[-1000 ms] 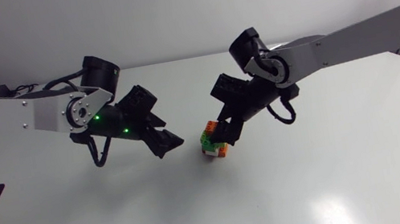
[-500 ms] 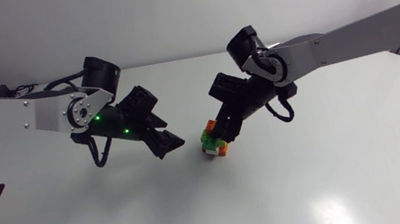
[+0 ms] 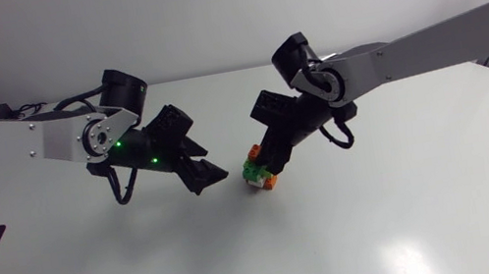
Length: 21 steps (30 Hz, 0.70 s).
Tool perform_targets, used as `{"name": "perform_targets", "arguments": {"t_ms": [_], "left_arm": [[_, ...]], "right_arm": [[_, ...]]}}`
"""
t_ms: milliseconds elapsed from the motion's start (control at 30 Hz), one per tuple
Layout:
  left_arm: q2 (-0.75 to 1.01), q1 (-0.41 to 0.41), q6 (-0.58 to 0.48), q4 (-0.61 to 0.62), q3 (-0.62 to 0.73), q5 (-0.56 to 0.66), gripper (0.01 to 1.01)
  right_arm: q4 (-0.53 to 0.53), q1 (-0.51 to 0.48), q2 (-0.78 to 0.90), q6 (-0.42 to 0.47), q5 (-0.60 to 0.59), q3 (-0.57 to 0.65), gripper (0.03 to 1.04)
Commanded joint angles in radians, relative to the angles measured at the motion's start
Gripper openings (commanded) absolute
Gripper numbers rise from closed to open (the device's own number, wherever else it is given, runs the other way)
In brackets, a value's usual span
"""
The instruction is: Separate the duplo bricks
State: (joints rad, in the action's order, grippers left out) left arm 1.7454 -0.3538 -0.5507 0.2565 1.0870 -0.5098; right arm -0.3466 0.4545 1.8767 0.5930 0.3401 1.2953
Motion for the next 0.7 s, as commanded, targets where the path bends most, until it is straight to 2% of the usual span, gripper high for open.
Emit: {"name": "perform_targets", "arguments": {"t_ms": [0, 200, 267, 367, 433, 667], "left_arm": [[0.034, -0.007, -0.023, 0.013, 0.04, -0.019, 0.969], [0.052, -0.01, -0.022, 0.023, 0.062, -0.026, 0.967], [0.057, -0.008, -0.023, 0.023, 0.062, -0.026, 0.967], [0.059, -0.007, -0.023, 0.023, 0.062, -0.029, 0.967], [0.063, -0.004, -0.023, 0.024, 0.063, -0.033, 0.967], [0.08, -0.007, -0.029, 0.023, 0.068, -0.042, 0.967]], "right_arm": [[0.001, 0.004, 0.041, 0.024, -0.01, 0.018, 0.42], [-0.009, -0.011, 0.03, 0.016, -0.001, 0.032, 0.38], [-0.009, -0.016, 0.032, 0.018, 0.014, 0.035, 0.32], [-0.02, -0.016, 0.045, 0.021, 0.016, 0.045, 0.31], [-0.031, -0.016, 0.05, 0.024, 0.031, 0.055, 0.27], [-0.071, -0.011, 0.056, 0.03, 0.036, 0.076, 0.24]]}}
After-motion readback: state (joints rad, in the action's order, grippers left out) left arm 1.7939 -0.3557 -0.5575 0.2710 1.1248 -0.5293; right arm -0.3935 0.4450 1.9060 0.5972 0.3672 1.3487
